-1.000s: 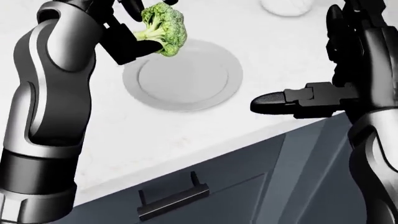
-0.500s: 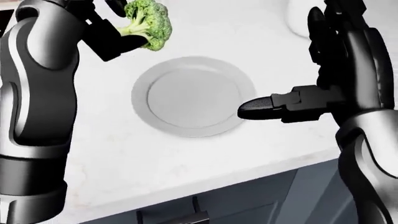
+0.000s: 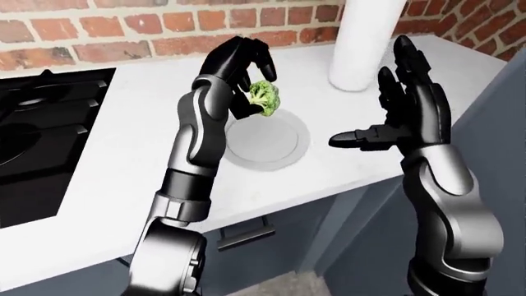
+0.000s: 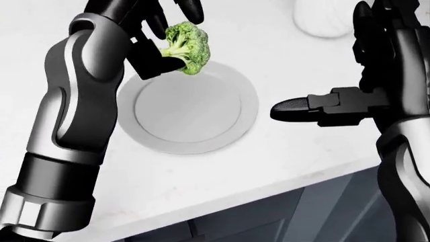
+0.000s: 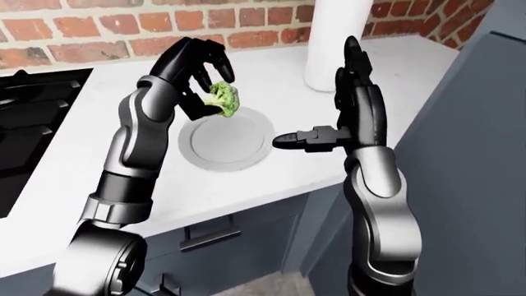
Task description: Pick the broccoli from the oven and place it on the plate on the counter.
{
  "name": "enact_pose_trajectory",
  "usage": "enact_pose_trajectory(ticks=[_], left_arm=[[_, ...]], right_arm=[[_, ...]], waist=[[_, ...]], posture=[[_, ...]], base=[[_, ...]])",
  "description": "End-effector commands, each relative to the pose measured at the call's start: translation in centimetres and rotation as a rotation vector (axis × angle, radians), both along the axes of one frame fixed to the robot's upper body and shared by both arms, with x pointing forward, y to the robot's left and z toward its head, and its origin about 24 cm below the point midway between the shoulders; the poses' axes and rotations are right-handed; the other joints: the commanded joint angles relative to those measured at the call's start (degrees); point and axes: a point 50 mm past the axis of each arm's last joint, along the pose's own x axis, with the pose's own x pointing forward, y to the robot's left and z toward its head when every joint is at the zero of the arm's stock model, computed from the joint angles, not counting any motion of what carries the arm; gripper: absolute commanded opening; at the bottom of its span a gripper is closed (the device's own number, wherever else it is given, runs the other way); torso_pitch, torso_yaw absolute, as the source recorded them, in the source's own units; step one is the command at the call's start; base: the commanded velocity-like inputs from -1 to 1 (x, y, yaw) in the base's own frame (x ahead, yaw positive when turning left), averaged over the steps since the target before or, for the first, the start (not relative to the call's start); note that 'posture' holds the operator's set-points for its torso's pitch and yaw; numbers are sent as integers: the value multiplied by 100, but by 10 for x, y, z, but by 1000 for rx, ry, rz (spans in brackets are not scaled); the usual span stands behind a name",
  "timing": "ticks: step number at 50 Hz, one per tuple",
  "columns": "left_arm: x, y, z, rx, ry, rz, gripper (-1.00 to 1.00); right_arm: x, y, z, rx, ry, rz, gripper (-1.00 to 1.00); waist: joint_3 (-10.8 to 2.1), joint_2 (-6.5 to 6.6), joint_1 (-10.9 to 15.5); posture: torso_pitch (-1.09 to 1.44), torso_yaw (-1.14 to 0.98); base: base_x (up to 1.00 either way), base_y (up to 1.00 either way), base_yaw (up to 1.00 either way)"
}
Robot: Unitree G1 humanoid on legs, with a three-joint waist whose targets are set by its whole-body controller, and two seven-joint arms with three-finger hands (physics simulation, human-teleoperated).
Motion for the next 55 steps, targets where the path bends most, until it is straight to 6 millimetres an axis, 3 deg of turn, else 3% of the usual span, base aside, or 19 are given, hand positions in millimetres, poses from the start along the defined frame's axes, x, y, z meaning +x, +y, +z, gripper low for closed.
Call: enact_pose_trajectory(ticks=[1, 21, 40, 55], left_arm=[[-4, -2, 20, -2, -94, -6, -100], [-2, -13, -2, 65, -43, -34, -93], [-7, -15, -11, 83, -16, -65, -26], [-9, -15, -14, 103, -15, -66, -2]], right_arm=[[-4, 1, 14, -7, -81, 1, 100], [-4, -1, 10, 2, -84, 0, 100], [-3, 1, 8, -7, -80, 9, 100], [-2, 0, 7, -7, -79, 5, 100]], waist=[[-163, -21, 6], [-154, -51, 12], [-172, -47, 22], [-186, -45, 17]], posture=[[0, 0], [0, 0], [0, 0], [0, 0]], base=[[0, 0, 0], [0, 0, 0], [0, 0, 0], [0, 0, 0]])
